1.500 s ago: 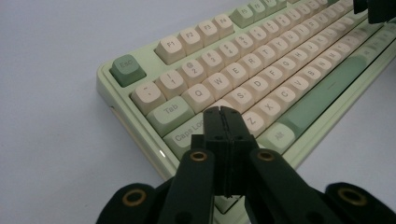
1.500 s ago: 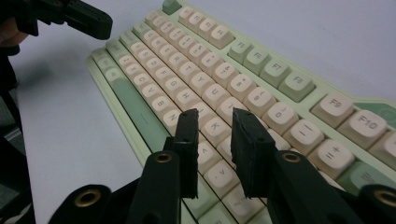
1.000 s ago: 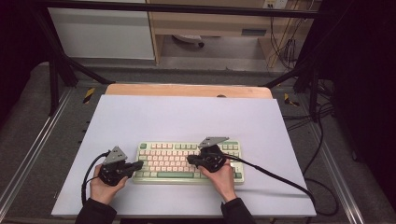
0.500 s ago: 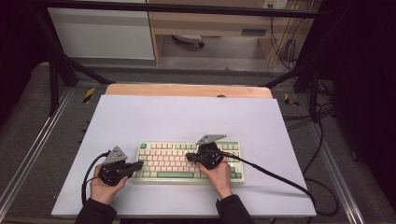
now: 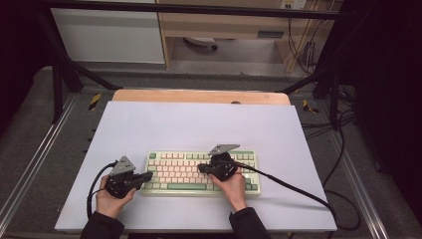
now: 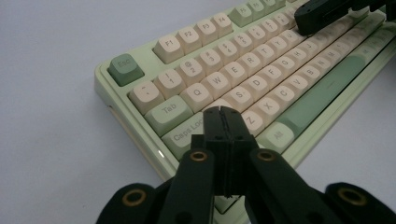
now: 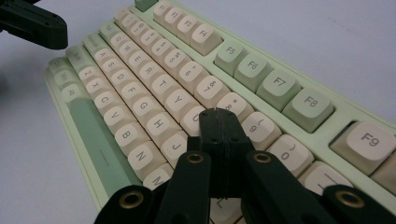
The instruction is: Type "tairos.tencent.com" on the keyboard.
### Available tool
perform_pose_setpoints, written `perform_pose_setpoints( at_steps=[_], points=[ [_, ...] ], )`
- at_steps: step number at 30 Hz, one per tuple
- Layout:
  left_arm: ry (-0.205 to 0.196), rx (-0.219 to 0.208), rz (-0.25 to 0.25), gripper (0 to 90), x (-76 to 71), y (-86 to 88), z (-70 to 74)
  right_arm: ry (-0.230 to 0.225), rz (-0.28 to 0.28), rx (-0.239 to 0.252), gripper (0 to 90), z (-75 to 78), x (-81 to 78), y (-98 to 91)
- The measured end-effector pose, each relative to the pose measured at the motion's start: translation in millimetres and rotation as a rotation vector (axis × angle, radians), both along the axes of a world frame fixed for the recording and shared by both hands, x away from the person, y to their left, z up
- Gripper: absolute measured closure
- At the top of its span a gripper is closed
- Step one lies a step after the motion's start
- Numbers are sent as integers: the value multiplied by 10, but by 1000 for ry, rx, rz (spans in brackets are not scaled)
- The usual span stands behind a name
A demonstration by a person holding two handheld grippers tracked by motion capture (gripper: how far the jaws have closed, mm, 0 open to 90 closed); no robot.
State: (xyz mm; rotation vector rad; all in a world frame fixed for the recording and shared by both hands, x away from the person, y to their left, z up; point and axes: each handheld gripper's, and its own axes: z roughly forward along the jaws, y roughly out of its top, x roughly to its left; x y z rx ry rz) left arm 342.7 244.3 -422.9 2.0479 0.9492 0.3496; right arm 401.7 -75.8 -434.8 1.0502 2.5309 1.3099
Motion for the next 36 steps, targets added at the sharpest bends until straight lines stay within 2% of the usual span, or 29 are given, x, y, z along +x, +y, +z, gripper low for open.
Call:
perform_pose_setpoints(
  at_steps=[9, 20, 36],
  points=[
    [-2, -3, 0, 900, -5, 2, 6, -19, 21, -19, 900, 112, -51, -67],
    [-5, -3, 0, 900, -11, -4, 13, -21, 44, -49, 900, 222, -157, -163],
    [-7, 1, -3, 900, -15, -44, 25, -17, 15, -45, 900, 249, -298, -531]
  ],
)
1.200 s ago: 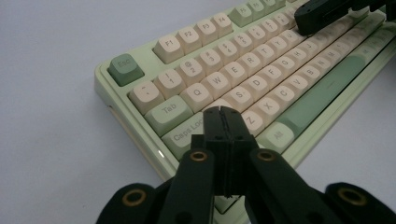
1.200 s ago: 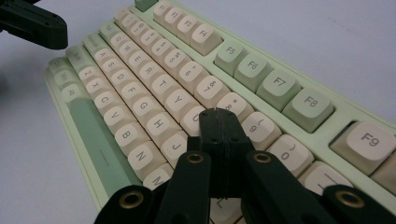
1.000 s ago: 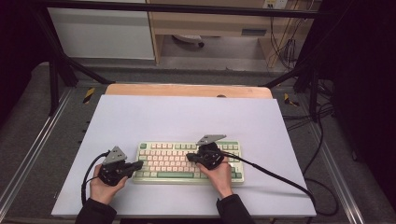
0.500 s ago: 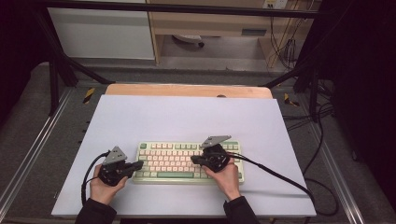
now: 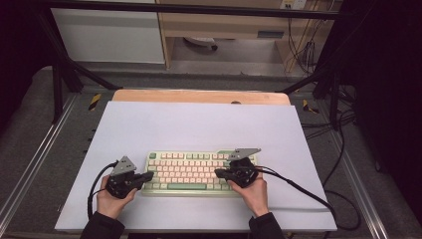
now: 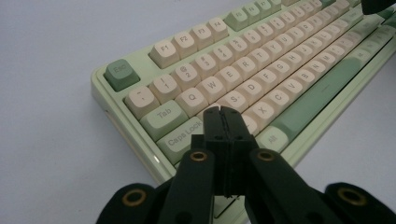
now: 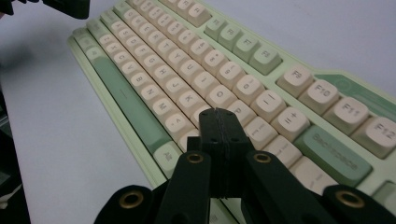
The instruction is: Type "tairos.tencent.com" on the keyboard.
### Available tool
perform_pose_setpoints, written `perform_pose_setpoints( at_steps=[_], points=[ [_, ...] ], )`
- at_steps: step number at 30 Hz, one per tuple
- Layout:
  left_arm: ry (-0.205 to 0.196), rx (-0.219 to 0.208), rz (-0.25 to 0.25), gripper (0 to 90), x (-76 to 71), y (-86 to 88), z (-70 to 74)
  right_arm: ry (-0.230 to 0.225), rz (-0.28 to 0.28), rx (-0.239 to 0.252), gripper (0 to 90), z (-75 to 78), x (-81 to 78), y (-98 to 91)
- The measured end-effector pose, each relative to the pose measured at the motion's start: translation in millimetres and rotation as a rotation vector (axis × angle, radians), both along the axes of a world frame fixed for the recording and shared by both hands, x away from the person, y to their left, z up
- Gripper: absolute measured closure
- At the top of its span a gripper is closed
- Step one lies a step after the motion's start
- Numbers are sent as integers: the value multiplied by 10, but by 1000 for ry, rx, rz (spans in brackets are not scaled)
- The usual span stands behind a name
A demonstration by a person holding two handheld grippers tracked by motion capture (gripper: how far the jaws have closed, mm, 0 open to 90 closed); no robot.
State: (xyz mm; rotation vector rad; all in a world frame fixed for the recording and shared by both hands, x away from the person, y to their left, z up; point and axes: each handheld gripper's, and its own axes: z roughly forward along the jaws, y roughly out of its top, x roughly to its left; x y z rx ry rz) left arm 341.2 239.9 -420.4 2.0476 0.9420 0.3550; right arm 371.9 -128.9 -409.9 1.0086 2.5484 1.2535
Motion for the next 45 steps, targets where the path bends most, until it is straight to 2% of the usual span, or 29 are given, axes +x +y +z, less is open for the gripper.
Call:
perform_pose_setpoints(
  at_steps=[5, 15, 22, 32, 45],
  points=[
    [-4, 5, -6, 900, -1, -32, 14, 4, -19, 19, 900, -19, -46, -135],
    [-4, 6, 1, 900, 32, -110, 76, 4, -47, 23, 900, -54, -121, -343],
    [-23, 7, -7, 900, 68, -213, 187, 1, -50, 29, 900, -62, -152, -394],
    [-22, 25, -24, 900, 178, -410, 232, 3, -49, 23, 900, -75, -163, -399],
    [-4, 50, -32, 900, 351, -688, 127, 3, -41, 23, 900, -85, -159, -395]
  ],
)
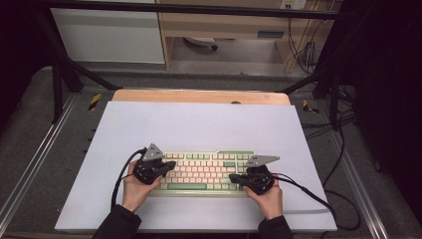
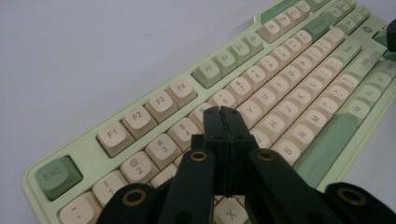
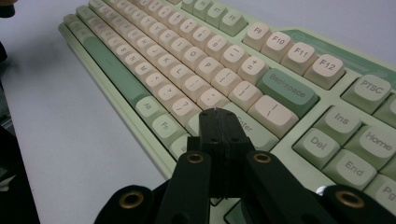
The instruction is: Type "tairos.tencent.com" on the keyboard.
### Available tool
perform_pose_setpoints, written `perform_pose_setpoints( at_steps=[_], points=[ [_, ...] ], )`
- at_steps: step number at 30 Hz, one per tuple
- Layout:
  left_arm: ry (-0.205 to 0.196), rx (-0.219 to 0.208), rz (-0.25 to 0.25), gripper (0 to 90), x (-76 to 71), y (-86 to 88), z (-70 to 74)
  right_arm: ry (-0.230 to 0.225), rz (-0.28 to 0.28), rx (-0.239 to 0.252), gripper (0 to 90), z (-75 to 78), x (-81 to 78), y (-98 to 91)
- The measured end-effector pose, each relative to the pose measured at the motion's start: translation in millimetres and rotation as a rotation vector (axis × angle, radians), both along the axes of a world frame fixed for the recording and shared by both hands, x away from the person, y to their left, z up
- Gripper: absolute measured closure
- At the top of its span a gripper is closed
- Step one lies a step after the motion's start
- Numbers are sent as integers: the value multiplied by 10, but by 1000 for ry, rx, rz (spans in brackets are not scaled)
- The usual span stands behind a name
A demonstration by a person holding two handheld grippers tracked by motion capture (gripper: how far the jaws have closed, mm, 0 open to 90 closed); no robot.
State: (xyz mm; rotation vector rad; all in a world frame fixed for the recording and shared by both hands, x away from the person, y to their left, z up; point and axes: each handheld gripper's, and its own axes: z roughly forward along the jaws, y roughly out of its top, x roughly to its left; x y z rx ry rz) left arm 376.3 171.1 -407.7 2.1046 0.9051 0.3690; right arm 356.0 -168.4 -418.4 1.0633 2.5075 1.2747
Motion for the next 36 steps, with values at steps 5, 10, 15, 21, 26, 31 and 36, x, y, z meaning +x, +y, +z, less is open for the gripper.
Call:
perform_pose_setpoints(
  at_steps=[5, 10, 15, 21, 26, 31, 36],
  points=[
    [10, -1, -1, 900, 30, -34, -75, 2, 0, 2, 900, -3, 0, 3],
    [14, 6, 0, 900, 44, -50, -125, 2, -1, 3, 900, -8, 3, 3],
    [15, 13, 0, 900, 49, -54, -156, 4, -1, 5, 900, -8, 4, 2],
    [16, 14, -3, 900, 55, -65, -185, 3, -1, 8, 900, -8, 6, -3],
    [13, 22, -7, 900, 56, -71, -203, -1, -3, 8, 900, -12, 9, -16],
    [11, 20, -9, 900, 51, -76, -220, 0, -4, 9, 900, -12, 7, -15],
    [4, 12, -12, 900, 21, -50, -178, -2, -6, 11, 900, -5, 4, -17]
  ],
)
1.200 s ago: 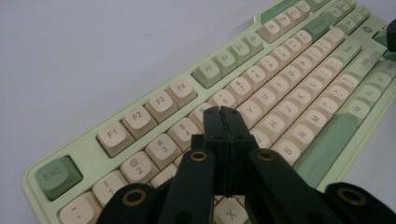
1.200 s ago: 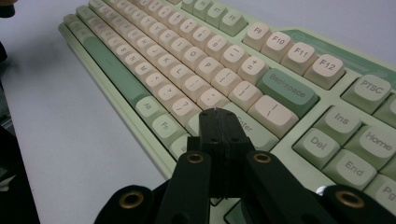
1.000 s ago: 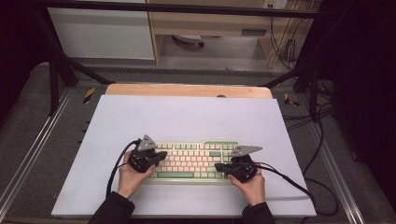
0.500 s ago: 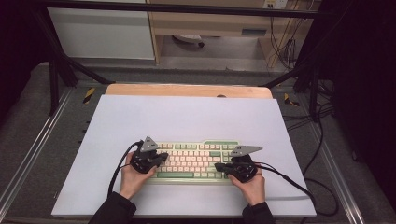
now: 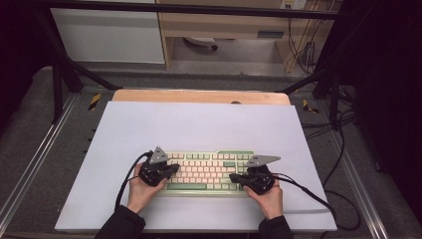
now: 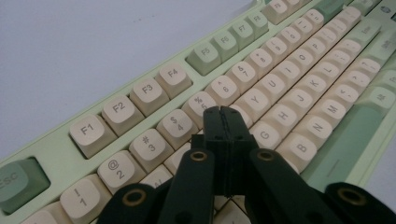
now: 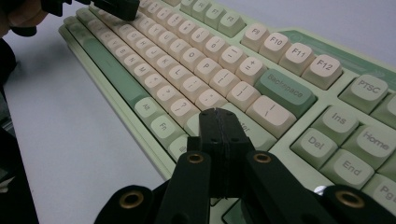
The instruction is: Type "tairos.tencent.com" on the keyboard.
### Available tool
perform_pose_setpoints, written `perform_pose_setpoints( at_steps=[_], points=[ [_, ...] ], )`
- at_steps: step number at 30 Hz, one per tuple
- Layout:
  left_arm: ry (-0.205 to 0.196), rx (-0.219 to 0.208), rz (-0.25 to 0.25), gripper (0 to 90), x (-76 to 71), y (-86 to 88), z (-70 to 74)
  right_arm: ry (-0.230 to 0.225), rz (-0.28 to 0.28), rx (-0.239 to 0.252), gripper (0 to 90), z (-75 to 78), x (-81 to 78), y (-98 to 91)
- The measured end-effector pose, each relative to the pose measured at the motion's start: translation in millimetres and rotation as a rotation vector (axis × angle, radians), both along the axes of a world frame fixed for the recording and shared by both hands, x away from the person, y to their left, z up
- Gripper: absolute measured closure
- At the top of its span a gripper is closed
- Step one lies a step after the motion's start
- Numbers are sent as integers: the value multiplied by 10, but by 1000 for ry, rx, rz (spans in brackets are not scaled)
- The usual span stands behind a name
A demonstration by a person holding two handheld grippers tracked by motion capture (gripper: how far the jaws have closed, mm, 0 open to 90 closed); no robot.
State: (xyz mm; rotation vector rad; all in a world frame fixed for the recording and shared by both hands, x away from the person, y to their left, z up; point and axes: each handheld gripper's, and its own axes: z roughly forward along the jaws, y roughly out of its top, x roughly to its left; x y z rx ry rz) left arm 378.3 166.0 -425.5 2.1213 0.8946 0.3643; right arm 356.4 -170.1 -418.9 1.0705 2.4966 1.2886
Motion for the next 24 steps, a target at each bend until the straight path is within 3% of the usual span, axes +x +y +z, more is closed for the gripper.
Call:
perform_pose_setpoints(
  at_steps=[24],
  points=[
    [0, -24, 7, 900, -208, 280, 59, -11, -5, 11, 900, 27, -16, -3]
  ],
)
